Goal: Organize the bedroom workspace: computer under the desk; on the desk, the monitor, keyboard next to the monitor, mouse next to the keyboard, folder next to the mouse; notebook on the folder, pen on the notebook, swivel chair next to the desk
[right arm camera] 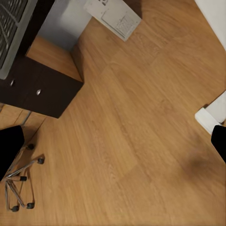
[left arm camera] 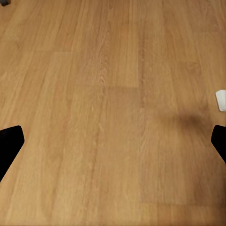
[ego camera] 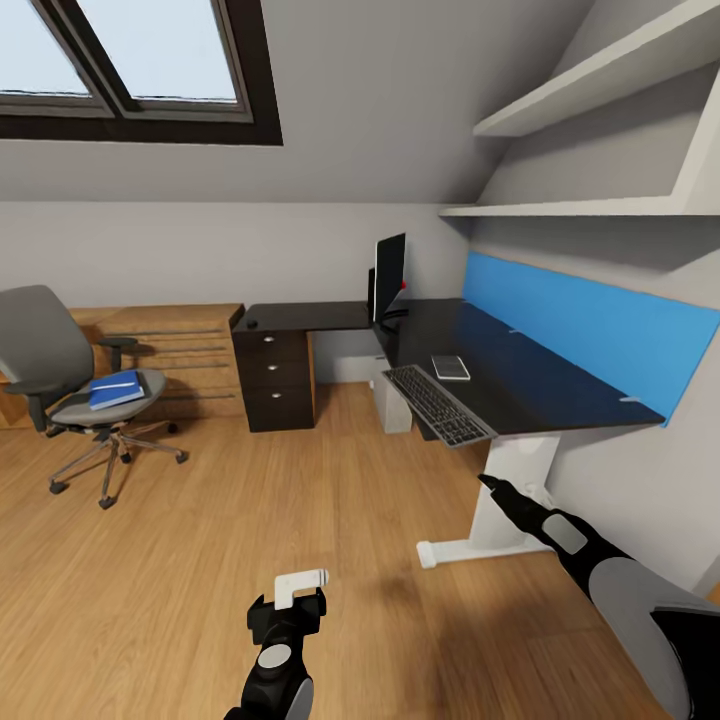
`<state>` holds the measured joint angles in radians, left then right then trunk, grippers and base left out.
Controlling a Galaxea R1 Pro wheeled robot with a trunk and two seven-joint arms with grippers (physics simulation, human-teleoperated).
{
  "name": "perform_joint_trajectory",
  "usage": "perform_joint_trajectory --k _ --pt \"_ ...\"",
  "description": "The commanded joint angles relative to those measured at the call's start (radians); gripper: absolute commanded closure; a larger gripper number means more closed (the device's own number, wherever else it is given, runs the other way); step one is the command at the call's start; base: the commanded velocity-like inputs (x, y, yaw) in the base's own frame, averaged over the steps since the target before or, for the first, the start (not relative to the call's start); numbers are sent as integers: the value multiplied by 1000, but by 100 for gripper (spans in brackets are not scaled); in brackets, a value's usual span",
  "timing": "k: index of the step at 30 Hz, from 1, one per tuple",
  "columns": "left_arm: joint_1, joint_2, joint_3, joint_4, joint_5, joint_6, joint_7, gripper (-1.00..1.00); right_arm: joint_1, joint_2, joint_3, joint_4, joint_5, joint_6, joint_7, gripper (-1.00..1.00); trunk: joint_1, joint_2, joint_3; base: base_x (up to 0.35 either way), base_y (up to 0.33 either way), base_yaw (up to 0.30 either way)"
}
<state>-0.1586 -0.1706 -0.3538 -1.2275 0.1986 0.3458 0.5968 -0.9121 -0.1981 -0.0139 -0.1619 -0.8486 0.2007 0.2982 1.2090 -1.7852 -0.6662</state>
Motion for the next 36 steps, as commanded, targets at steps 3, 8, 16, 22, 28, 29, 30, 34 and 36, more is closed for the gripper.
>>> perform_joint_trajectory --k 3,8,16,22,28,29,30,34,36 --pt "-1 0 -2 -1 7 3 7 -100 -1 -10 -1 0 -7 25 29 -100 12 -22 -10 0 0 0" --pt "-1 0 -2 -1 7 3 7 -100 -1 -30 -1 1 -8 87 104 -100 31 -57 -26 0 0 0" --pt "-1 0 -2 -1 7 3 7 -100 -1 -63 -1 2 -8 162 259 -100 61 -113 -51 0 0 0" --pt "-1 0 -2 -1 7 3 6 -100 -1 -66 -1 -4 -7 165 317 -100 84 -155 -70 0 0 0" --pt "-1 0 -3 -1 7 3 6 -100 -1 -65 -1 -49 -8 167 353 -100 107 -197 -89 0 0 0" --pt "-1 0 -3 -1 7 3 6 -100 1 -62 -1 -73 -8 167 359 -100 111 -204 -92 0 0 0" --pt "-1 0 -3 -1 7 3 6 -100 3 -60 0 -84 -8 167 361 -100 115 -211 -95 0 0 0" --pt "-1 0 -3 -1 7 3 6 -100 24 -42 0 -138 -8 167 366 -100 130 -239 -108 0 0 0" --pt "-1 0 -3 -1 7 3 6 -100 51 -23 -1 -199 -7 166 366 -100 138 -253 -114 0 0 0"
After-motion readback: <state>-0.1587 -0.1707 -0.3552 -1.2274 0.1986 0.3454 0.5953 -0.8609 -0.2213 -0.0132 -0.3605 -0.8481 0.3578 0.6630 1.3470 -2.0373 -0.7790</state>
